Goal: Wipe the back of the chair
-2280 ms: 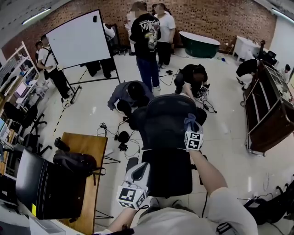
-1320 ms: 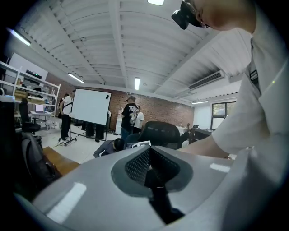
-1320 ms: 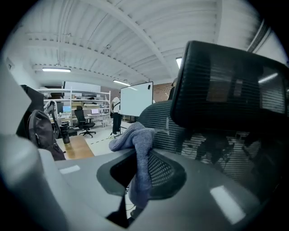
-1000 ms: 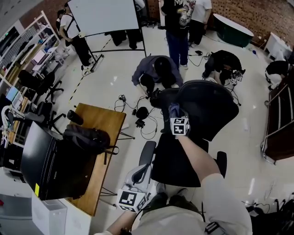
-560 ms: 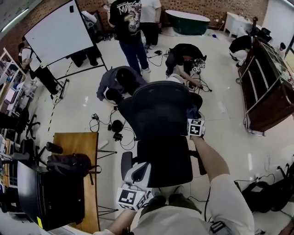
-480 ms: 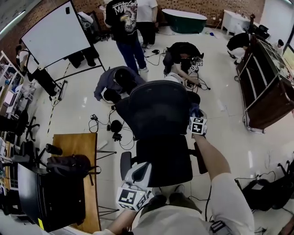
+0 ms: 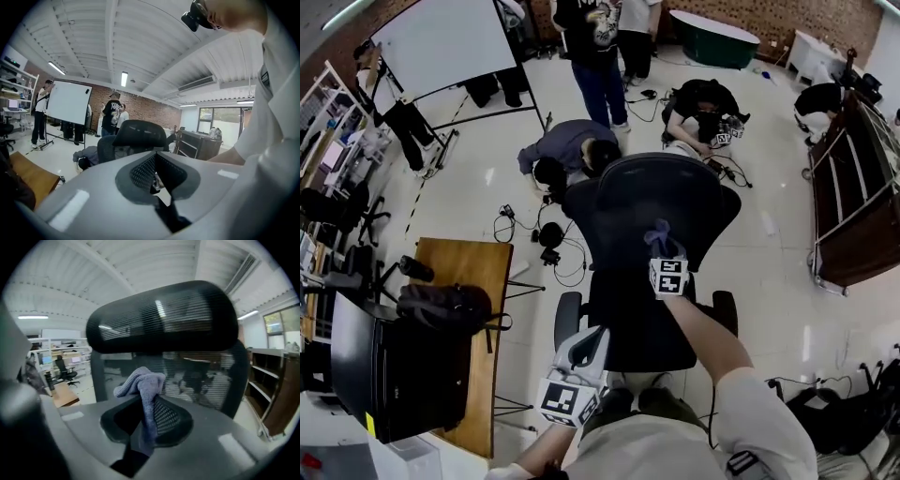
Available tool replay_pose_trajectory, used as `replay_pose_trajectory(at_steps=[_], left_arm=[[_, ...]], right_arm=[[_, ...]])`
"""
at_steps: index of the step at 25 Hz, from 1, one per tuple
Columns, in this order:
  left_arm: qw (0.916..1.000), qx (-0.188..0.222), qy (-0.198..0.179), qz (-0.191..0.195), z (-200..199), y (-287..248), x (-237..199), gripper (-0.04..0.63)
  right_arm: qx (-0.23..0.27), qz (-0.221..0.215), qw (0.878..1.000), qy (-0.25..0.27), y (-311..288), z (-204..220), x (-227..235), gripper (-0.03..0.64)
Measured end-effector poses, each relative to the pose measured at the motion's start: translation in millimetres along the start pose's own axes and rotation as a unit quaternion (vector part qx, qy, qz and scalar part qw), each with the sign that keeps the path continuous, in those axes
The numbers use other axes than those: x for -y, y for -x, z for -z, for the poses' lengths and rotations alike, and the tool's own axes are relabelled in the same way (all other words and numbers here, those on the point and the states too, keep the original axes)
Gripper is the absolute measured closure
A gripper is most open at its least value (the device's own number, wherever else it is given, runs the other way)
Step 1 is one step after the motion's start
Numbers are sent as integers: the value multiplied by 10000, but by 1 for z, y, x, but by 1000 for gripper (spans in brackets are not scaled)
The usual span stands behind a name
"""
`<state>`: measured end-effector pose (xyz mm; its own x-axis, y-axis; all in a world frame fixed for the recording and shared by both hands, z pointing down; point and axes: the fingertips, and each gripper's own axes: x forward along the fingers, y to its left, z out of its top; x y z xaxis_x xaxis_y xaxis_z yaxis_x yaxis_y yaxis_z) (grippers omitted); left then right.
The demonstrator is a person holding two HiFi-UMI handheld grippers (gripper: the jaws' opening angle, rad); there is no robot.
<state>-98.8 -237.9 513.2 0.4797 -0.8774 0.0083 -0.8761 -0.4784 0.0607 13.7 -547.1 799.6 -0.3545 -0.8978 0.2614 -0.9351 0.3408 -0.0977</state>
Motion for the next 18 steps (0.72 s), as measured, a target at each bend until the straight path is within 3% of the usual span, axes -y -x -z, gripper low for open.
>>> replay_pose_trajectory(at_steps=[3,7,11,15,18], left_arm=[[9995,-8,31,-306,0,4,-16,540],[9972,-240,18,-705,2,-20,-35,540],[9951,-322,86,-936,-2,-40,-44,540],[9974,-290,59,-650,-3,-31,-49,540],[9992,-188,144,-309,3,-27,-45,540]], right_arm=[[-172,-704,9963,471,-47,13,-96,563],[-529,-1198,9878,840,-119,21,-148,565],[-794,-965,9893,753,-146,36,-121,565],[-684,-473,9947,611,-121,40,-76,565],[-683,173,9957,598,-84,54,-9,565]])
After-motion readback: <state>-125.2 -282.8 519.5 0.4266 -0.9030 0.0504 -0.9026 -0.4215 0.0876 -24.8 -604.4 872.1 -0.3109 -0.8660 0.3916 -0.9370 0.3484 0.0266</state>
